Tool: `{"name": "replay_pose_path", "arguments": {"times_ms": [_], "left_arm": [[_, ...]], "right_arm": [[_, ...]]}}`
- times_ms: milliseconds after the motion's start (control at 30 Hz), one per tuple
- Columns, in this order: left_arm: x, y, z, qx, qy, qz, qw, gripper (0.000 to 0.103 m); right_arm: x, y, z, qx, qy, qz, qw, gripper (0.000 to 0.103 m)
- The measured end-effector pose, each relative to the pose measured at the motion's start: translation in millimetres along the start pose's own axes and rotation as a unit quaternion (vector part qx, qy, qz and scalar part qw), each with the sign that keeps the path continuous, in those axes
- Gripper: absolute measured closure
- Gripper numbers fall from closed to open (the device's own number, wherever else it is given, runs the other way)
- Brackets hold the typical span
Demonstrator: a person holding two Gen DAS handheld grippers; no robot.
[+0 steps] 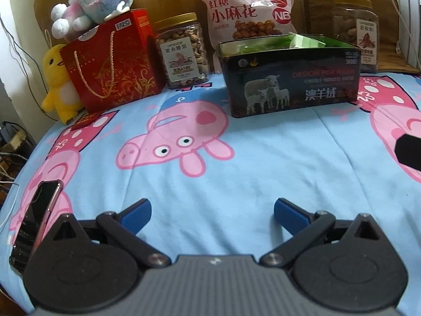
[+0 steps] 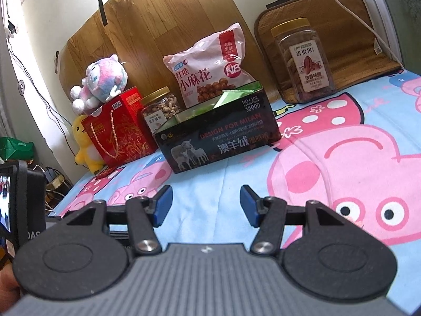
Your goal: Organize snacks
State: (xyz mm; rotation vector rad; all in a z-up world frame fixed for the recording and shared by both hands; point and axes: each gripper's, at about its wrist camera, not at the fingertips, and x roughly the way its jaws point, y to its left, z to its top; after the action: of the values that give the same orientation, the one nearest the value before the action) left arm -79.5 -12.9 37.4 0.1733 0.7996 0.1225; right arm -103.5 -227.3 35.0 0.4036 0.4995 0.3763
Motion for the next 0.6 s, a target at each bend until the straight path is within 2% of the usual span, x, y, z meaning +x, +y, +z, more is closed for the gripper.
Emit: {"name": "replay_pose_path", "arguments": {"times_ms": [200, 600], "left_arm": [[0.8, 2.4, -0.4, 0.006, -0.006, 0.024, 0.9997, 0.000], [1.8, 8.2, -2.2, 0.004, -0.002, 0.036, 0.9993, 0.000]], "right_arm": [[0.3, 1.4, -1.2, -0.002, 0.000, 0.001, 1.000, 0.044], [-0.5, 3.1, -0.7, -0.003, 0.000, 0.001, 1.000, 0.044]]}}
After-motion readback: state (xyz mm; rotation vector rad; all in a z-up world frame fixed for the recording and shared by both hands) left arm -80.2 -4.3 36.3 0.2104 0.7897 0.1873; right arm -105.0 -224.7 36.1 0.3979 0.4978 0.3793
